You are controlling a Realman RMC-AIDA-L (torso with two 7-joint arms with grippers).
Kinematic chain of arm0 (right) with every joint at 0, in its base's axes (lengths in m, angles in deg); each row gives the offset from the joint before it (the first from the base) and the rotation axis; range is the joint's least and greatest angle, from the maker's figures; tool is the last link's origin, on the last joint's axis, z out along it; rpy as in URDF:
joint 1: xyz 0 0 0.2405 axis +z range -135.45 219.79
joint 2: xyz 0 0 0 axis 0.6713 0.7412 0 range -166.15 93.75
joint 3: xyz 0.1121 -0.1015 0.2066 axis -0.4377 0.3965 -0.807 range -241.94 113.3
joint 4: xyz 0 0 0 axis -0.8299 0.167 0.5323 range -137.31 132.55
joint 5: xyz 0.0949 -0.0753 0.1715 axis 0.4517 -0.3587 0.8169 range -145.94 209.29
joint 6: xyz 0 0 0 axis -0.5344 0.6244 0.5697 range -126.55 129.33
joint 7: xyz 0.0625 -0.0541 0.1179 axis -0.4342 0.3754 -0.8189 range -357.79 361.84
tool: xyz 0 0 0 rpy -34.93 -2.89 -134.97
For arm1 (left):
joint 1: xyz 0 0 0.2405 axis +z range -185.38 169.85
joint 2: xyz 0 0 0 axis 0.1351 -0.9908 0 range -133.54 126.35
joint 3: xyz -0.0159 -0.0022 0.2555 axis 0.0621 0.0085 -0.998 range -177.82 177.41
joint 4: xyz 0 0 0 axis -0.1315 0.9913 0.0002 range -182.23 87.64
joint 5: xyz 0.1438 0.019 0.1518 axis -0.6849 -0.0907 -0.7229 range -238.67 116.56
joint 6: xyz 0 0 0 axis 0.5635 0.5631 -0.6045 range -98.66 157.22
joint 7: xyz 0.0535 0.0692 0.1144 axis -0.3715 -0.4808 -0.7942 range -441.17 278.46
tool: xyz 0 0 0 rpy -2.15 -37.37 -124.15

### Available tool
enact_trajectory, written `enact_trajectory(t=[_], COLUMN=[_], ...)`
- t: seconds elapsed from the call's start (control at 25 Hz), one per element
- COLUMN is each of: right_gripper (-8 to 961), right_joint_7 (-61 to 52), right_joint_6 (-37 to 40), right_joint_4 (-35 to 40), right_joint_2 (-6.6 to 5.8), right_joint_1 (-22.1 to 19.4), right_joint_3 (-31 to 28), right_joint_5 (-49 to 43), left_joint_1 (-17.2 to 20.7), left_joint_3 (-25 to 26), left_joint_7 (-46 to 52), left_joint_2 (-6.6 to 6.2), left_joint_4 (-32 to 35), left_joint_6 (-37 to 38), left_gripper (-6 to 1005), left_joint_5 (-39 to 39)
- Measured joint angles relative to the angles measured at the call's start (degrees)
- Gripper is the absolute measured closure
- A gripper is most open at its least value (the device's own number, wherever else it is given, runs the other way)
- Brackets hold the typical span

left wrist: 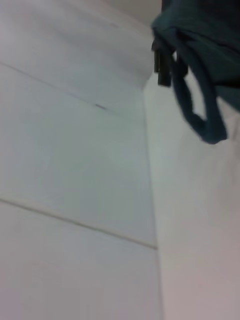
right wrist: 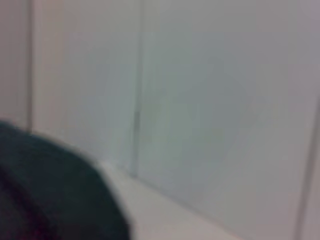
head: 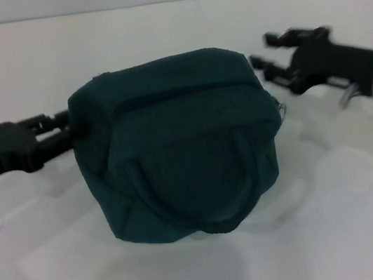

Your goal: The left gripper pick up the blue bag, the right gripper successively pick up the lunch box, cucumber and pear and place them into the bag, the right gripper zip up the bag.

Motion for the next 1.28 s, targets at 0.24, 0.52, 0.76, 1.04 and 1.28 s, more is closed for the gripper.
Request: enact_trajectory(t=[0.24, 0.52, 0.76, 1.04, 1.28], right_gripper=[509, 508, 506, 502, 500], right_joint_7=[-1.7, -11.7, -18.0, -21.1, -21.9], right_joint_6=[11.6, 34.6, 44.5, 45.9, 45.0], right_joint_4=[0.3, -1.7, -1.9, -1.9, -1.9], right_joint_2=[-0.17, -2.98, -4.61, -2.74, -1.05], right_joint_1=[-1.7, -0.6, 1.7, 5.9, 8.3], right_joint_3=[-8.7, -11.7, -11.7, -11.7, -11.8], right_joint_5=[-0.2, -1.7, -6.8, -17.2, -23.0], left_joint_1=[0.3, 0.6, 0.8, 1.5, 2.0], left_joint_3=[6.1, 6.8, 6.0, 1.3, 0.8], left_joint_7=[-3.7, -8.4, -8.3, -8.5, -9.1], left_joint_2=[0.16, 1.09, 1.92, 2.82, 3.15], left_joint_4=[0.2, -0.4, -0.4, -0.9, -1.0], left_joint_6=[4.1, 15.4, 22.8, 23.1, 23.1], left_gripper=[551, 549, 546, 542, 511], left_joint_5=[3.4, 7.2, 7.3, 7.4, 7.5])
